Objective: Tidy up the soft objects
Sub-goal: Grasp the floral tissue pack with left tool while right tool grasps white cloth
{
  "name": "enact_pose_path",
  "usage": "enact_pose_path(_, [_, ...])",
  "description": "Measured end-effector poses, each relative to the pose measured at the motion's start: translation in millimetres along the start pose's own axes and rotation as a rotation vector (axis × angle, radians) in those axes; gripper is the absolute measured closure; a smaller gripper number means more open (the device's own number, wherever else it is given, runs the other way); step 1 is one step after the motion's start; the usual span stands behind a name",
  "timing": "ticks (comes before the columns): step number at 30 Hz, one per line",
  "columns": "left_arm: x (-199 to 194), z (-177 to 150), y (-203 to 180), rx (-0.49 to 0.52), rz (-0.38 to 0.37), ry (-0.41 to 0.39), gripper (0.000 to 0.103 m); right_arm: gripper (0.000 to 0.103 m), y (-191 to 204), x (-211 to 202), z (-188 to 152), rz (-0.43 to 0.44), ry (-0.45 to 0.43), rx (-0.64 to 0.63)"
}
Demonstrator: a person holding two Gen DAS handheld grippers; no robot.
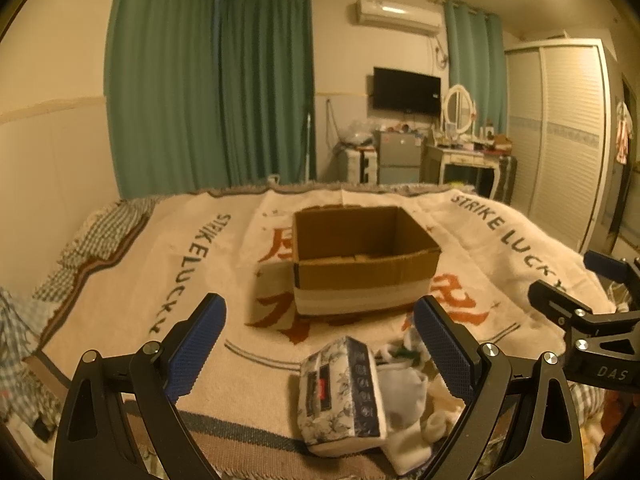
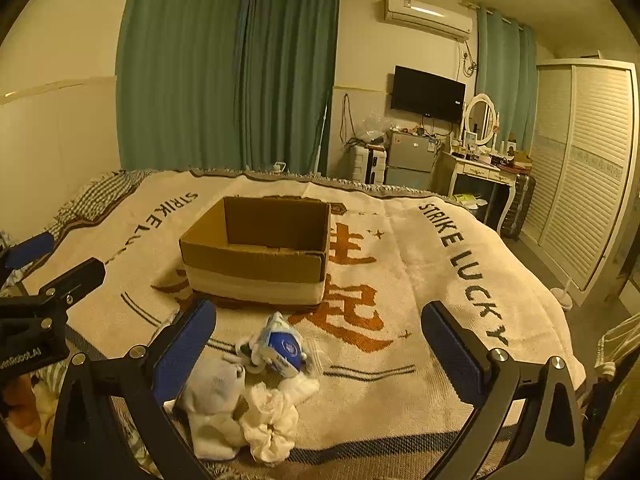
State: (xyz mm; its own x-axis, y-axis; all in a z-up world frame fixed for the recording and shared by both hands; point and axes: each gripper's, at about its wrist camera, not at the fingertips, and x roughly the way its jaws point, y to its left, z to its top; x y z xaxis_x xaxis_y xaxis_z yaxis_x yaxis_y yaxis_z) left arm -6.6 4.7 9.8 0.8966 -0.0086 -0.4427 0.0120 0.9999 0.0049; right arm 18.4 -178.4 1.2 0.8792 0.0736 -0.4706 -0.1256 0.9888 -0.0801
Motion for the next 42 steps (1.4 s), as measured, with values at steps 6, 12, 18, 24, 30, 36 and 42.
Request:
enact_pose_path(6, [28, -30, -8, 0.017, -0.013, 0.128, 0.007, 0.000, -3, 19, -25, 0.026, 0.105, 0.006])
enact_pose_path(12, [69, -70, -24, 0.048, -0.012, 0.288, 0.008, 0.005, 2, 61, -64, 0.062, 0.259, 0.006])
enact_pose_path(18, [85, -86, -26, 0.072, -0.005, 0.353, 0.012, 0.015, 16, 98, -90, 0.106, 0.389, 0.005])
enact_pose_path(24, [84, -93, -24, 0.100, -0.017, 0.337, 0.023, 0.033, 23, 114, -102, 0.153, 0.463, 0.021])
enact_pose_path(30, [82, -92, -19, 0.114, -0.046, 0.333, 0.036, 0.078, 24, 114, -101, 0.184, 0.484, 0.040])
enact_pose_path(36, [79, -84, 2, 0.075, -0.043, 0.303, 0.051, 0.086, 23, 101, -92, 0.186, 0.428, 0.034])
enact_pose_path(42, [70, -79, -9, 0.100, -0.093, 0.278, 0.065, 0.089, 25, 88, -82, 0.183, 0.376, 0.001])
